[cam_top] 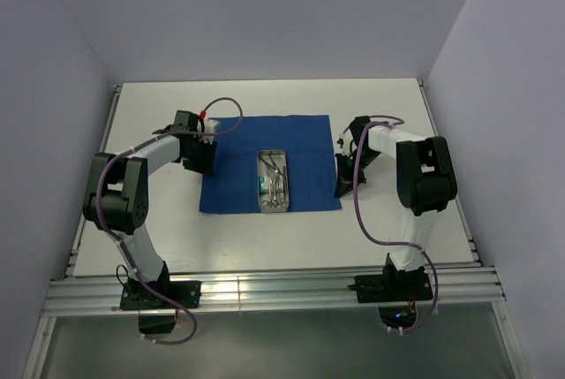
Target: Open and lay out the surgical kit
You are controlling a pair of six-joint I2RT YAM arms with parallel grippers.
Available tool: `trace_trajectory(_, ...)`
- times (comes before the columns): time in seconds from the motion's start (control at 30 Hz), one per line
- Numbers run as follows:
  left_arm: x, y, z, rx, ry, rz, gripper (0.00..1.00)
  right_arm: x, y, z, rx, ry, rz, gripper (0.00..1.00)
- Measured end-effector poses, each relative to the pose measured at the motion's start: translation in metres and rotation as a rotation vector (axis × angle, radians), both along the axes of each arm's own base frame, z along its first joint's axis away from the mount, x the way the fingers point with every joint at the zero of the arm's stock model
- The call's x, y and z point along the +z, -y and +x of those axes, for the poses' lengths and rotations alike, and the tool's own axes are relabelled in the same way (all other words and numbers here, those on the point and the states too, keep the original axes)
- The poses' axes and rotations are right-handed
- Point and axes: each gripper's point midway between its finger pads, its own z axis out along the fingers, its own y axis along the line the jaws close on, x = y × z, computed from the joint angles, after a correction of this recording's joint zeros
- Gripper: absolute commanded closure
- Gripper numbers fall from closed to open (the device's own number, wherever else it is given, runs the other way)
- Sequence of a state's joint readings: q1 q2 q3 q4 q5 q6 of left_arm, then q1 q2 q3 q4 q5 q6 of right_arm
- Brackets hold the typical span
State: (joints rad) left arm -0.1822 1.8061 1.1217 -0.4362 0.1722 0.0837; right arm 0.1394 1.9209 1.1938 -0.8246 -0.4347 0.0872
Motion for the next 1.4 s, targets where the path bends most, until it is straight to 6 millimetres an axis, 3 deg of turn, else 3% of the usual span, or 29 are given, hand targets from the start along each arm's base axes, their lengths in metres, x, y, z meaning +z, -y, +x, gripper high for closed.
trace_trajectory(0.23, -0.001, -0.006, 0.001, 0.005, -0.001, 0.036, 0.82, -0.001, 0.0, 0.0, 0.002, 0.0, 0.001, 1.0)
trace_trajectory(0.73, -0.003, -0.01, -0.02, -0.045, 0.002, 0.07, 0.94, -0.001, 0.0, -0.005, 0.005, -0.011, 0.007, 1.0)
trace_trajectory(0.97, -0.003, -0.011, -0.03, -0.064, -0.018, 0.078, 0.95, -0.001, 0.002, -0.021, 0.01, -0.026, 0.0, 1.0)
trace_trajectory(1.1, -0.003, -0.011, -0.036, -0.073, -0.027, 0.08, 0.87, -0.001, 0.002, -0.025, 0.017, -0.025, -0.009, 1.0)
trace_trajectory(1.13, -0.003, -0.011, -0.037, -0.074, -0.031, 0.08, 0.76, -0.001, 0.002, -0.026, 0.017, -0.026, -0.009, 0.96)
trace_trajectory(1.2, -0.004, -0.012, -0.038, -0.077, -0.033, 0.084, 0.67, -0.001, 0.002, -0.027, 0.019, -0.029, -0.012, 0.85)
trace_trajectory(1.23, -0.004, -0.012, -0.039, -0.077, -0.034, 0.085, 0.6, -0.001, 0.002, -0.028, 0.019, -0.032, -0.013, 0.72)
trace_trajectory(1.33, -0.003, -0.014, -0.041, -0.077, -0.041, 0.092, 0.53, 0.002, 0.003, -0.031, 0.019, -0.048, -0.014, 0.55)
trace_trajectory(1.4, -0.002, -0.015, -0.043, -0.074, -0.047, 0.095, 0.47, 0.004, 0.002, -0.032, 0.019, -0.056, -0.012, 0.5)
